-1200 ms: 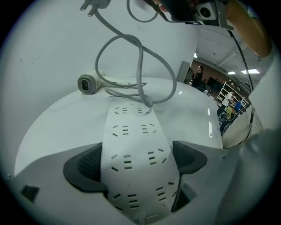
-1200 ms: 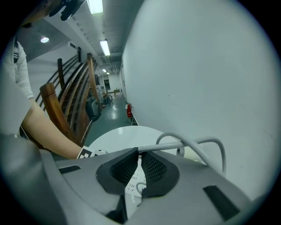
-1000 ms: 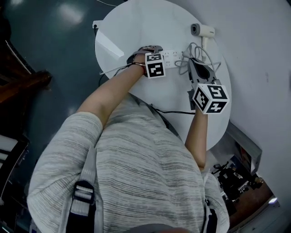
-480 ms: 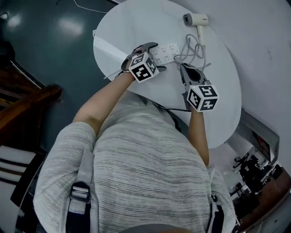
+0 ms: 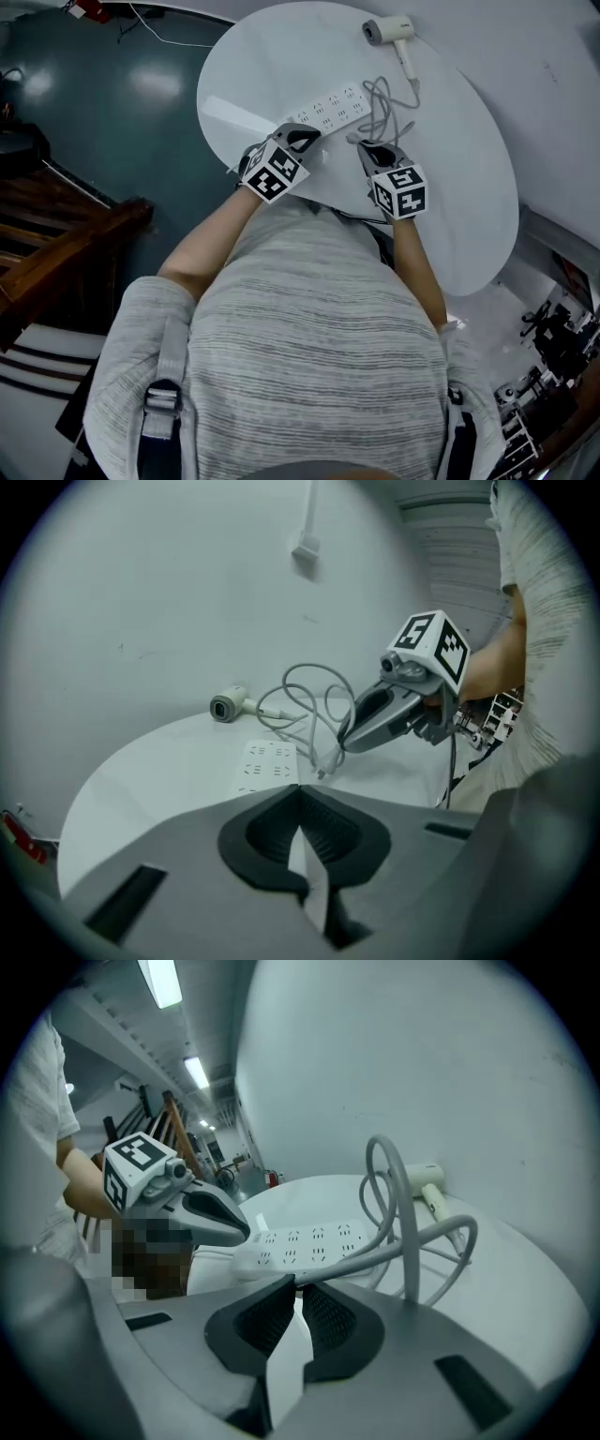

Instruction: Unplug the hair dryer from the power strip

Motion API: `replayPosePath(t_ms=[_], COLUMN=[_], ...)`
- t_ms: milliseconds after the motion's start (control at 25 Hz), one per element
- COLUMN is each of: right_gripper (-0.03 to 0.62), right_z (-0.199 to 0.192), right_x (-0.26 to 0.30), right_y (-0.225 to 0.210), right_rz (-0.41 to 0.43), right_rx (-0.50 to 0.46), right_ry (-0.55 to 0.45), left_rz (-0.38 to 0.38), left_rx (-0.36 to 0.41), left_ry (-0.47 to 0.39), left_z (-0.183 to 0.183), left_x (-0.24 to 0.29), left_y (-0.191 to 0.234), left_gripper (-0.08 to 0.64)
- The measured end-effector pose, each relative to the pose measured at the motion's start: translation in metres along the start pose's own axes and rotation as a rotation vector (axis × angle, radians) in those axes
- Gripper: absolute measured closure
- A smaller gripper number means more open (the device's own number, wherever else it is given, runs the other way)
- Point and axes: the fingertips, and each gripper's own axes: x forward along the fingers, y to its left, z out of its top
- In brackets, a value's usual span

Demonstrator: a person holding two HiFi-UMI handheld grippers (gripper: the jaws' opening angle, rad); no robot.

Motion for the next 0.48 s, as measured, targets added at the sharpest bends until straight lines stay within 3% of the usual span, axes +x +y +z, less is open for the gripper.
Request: replayPosePath(t_ms=[480], right_gripper=[0.554], right_z=[-0.026], right_x=[0.028], right_y=[0.000], right_rz=[-0.031], right_rx=[-0.056], right_ry=[0.095], left_rz=[-0.050], left_rx=[-0.026], left_ry=[-0.003], left_z=[0.003], left_x=[-0.011], left_y=[-0.032], left_gripper=[0.554])
